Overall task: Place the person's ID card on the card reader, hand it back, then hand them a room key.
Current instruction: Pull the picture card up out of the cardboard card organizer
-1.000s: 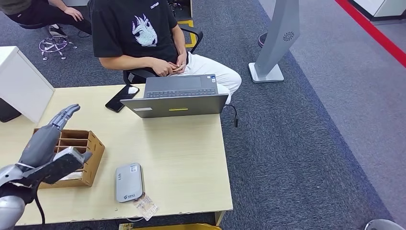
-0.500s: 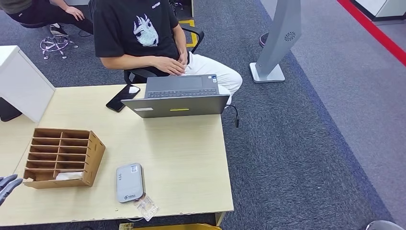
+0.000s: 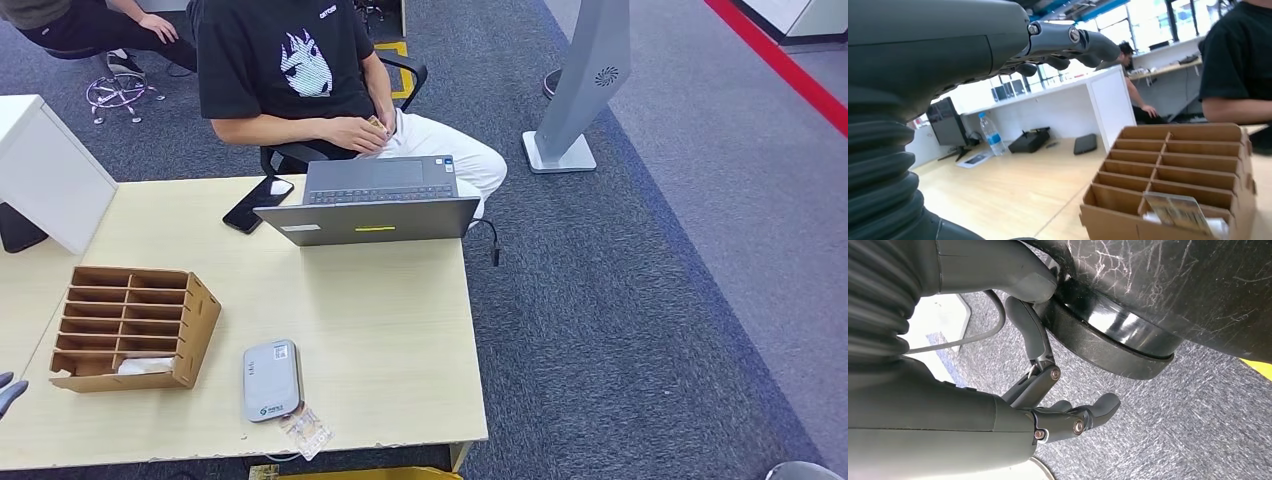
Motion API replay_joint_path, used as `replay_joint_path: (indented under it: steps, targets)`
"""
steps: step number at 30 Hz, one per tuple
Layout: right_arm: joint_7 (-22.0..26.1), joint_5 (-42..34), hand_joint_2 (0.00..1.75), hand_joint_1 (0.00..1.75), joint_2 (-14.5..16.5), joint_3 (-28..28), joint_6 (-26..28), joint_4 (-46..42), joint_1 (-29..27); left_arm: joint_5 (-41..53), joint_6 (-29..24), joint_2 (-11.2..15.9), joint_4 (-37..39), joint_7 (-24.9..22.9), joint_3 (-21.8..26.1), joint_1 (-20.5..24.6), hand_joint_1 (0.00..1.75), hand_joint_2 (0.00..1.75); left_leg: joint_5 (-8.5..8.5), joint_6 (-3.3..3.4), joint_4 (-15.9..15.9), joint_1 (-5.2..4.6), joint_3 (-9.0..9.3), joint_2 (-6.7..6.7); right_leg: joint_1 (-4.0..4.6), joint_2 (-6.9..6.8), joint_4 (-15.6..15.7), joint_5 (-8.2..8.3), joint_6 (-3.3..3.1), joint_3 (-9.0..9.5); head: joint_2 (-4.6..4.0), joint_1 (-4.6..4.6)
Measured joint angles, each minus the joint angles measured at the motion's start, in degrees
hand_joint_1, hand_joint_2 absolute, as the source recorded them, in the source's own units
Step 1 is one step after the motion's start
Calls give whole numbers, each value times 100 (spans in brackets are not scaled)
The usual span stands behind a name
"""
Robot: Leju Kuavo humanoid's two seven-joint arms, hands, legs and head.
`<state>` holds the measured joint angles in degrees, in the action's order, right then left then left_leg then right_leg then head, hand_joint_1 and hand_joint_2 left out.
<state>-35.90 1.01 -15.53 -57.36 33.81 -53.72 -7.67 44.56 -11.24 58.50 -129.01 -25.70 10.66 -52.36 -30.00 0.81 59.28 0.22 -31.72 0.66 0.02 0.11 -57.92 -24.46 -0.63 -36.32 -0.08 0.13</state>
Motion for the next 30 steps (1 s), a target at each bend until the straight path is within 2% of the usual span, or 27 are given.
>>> replay_joint_path:
  steps: [7,16,24,30]
  targets:
    - [-54,39,175,0,-1,-31,-6,-3,25,222,545,-638,420,362,-328,1163,0,175,2,3,0,-1,0,-9,-1,-7,1,0,0,2,1,1]
    - [14,215,175,0,1,-104,-104,25,88,88,1201,-1449,1314,1139,-649,2540,0,175,4,2,1,-3,1,-21,-1,-17,2,0,1,5,-1,1]
    - [102,322,175,0,3,-120,-263,97,153,-8,1331,-2134,2248,1520,-1043,3590,0,175,5,2,2,-3,2,-23,-1,-17,2,1,1,5,0,1]
    - [168,341,175,0,16,-128,-340,166,206,-15,1346,-2578,2898,1721,-1337,4143,0,175,5,2,2,-4,3,-20,-1,-15,2,1,1,5,1,1]
